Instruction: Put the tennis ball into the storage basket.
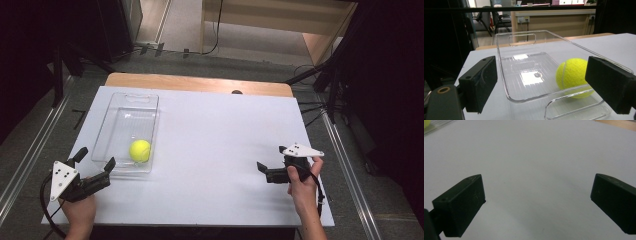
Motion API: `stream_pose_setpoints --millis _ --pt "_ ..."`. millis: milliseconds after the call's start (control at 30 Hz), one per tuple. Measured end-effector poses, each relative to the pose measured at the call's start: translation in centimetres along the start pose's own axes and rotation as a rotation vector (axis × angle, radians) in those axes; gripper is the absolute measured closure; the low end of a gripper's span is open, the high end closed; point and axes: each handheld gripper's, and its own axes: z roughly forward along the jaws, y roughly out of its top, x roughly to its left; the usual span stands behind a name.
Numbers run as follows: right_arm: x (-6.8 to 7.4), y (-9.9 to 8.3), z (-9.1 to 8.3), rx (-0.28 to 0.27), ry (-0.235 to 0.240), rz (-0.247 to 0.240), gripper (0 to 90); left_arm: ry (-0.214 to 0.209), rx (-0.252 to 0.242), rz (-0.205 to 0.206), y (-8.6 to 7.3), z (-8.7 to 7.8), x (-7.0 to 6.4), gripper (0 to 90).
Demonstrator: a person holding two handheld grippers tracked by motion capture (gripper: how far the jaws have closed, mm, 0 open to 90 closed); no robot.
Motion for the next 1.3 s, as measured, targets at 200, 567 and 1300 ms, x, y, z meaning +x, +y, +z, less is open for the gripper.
stream_pose_setpoints --millis 200,567,1300 --pt "-0.7 -1.0 -0.8 -0.019 -0.014 0.013 0.0 0.0 -0.001 0.0 0.0 0.0 0.0 11.3" --pt "-1.8 -2.8 -1.7 -0.038 -0.044 0.05 0.0 0.001 -0.001 0.002 0.0 0.0 0.0 11.3" --pt "-3.5 -6.0 -3.7 -0.143 -0.09 0.112 0.0 0.001 -0.002 0.001 0.0 0.0 0.0 11.3"
